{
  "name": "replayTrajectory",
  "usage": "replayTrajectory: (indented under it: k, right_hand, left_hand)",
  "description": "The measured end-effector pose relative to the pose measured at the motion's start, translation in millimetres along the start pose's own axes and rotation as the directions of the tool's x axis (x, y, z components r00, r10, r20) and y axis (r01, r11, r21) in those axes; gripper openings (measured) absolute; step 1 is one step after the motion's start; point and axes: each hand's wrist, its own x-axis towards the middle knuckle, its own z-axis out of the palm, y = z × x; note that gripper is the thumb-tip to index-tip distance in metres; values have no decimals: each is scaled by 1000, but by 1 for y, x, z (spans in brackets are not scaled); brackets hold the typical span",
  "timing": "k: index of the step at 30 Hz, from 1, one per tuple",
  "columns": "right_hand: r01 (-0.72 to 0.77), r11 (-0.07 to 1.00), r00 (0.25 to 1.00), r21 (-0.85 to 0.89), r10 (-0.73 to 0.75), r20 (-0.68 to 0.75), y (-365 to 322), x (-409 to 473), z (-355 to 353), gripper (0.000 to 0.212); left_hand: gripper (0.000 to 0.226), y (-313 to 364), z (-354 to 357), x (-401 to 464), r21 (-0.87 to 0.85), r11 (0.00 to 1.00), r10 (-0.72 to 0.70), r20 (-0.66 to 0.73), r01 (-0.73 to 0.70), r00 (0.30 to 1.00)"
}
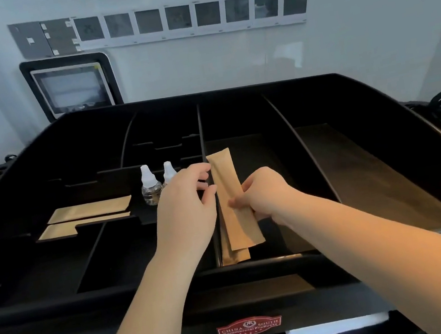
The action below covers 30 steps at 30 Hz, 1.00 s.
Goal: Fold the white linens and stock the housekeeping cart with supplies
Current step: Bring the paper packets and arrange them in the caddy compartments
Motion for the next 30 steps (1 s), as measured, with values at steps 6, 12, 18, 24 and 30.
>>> replayTrajectory:
  k: [6, 12, 18, 24, 30]
  right_hand:
    - [17, 999, 999, -51, -19, -34, 5, -1, -17, 34]
    - [-10, 979, 994, -205, -13, -111, 19, -3, -33, 29]
    - [-52, 940, 993, -338, 11, -120, 31, 0, -29, 31]
    - [-86, 905, 994, -416, 48, -100, 30, -2, -25, 32]
    - [-72, 866, 997, -495, 48, -60, 36, -4, -23, 30]
  left_hand:
    - [35, 2, -2, 3, 3, 998, 57, 1, -57, 998]
    - [41, 15, -2, 6, -16, 993, 119, -28, -119, 993]
    - [41, 17, -2, 4, -19, 990, 138, -30, -139, 990]
    - [39, 15, -2, -1, -16, 990, 138, -45, -139, 989]
    - [38, 10, -3, -4, -3, 992, 129, -49, -129, 991]
